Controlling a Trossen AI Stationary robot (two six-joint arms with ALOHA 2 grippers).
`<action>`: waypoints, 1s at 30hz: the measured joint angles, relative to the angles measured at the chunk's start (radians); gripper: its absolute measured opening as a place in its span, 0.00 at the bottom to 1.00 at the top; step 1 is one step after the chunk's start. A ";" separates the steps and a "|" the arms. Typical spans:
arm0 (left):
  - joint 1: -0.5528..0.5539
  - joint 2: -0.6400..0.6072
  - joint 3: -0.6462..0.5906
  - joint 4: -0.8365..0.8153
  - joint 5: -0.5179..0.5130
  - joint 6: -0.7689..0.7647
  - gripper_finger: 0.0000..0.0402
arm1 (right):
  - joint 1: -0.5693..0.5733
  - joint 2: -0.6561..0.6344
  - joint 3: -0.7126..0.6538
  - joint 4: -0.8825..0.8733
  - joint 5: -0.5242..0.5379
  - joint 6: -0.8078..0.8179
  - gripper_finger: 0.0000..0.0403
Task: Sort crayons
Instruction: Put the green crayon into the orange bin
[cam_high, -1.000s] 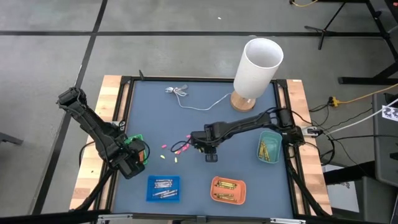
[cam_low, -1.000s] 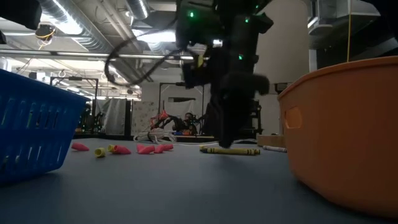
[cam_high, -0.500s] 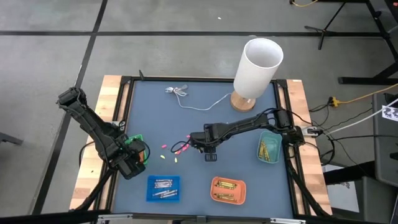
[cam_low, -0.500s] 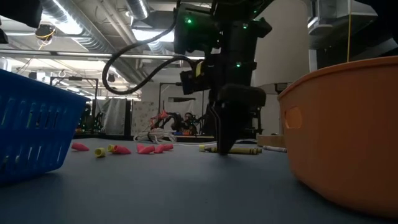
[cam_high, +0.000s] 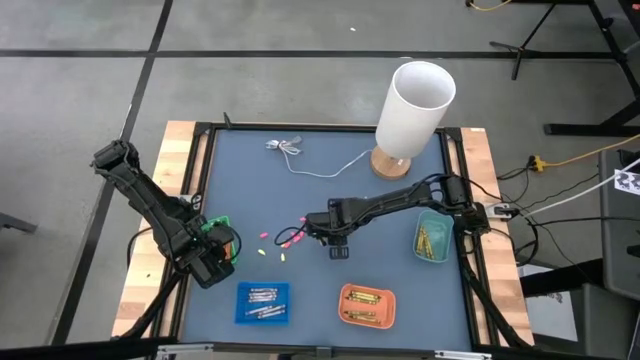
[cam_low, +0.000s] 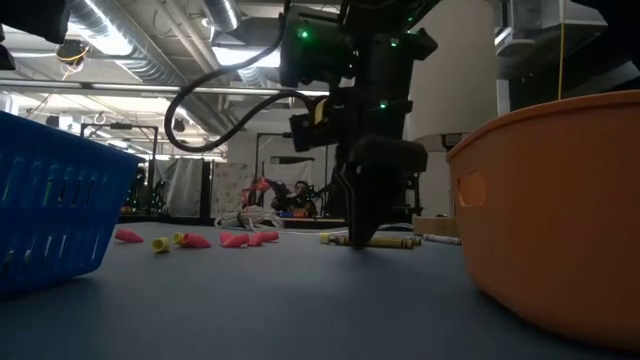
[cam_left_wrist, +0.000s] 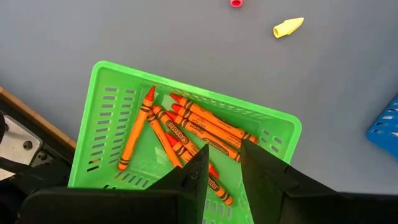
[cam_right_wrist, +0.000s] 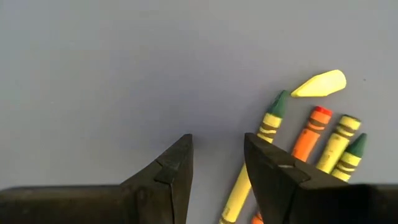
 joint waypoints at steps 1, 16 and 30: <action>0.000 0.000 0.000 0.000 0.000 0.000 0.19 | 0.000 0.000 0.000 0.002 0.011 0.000 0.35; 0.000 0.000 0.000 0.000 -0.001 0.000 0.19 | 0.000 -0.002 0.000 0.077 0.103 -0.027 0.35; 0.000 0.000 0.000 0.002 -0.001 0.000 0.19 | -0.054 0.020 0.002 0.073 0.017 -0.022 0.35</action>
